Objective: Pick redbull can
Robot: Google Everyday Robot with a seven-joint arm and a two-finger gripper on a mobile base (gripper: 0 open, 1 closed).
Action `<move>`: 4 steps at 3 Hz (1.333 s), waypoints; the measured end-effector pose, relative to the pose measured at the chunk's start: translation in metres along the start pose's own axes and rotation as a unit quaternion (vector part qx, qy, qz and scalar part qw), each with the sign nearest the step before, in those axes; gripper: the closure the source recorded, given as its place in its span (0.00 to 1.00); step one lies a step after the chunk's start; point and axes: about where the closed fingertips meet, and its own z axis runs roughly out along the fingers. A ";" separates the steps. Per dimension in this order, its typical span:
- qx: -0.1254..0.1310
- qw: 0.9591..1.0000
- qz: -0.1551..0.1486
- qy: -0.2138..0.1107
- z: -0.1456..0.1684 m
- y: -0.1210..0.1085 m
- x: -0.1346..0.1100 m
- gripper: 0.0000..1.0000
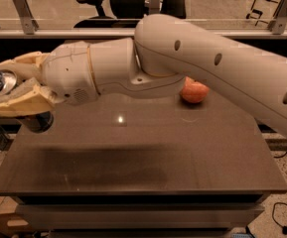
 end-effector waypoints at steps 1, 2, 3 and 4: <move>0.002 1.000 0.002 0.014 -0.003 -0.001 -0.010 1.00; 0.005 1.000 0.001 0.022 -0.007 -0.001 -0.017 1.00; 0.007 1.000 -0.005 0.030 -0.008 -0.001 -0.024 1.00; 0.007 0.999 -0.012 0.036 -0.009 -0.001 -0.030 1.00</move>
Offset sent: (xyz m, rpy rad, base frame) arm 0.0027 -0.0123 0.0210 -0.0542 0.0009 -0.0386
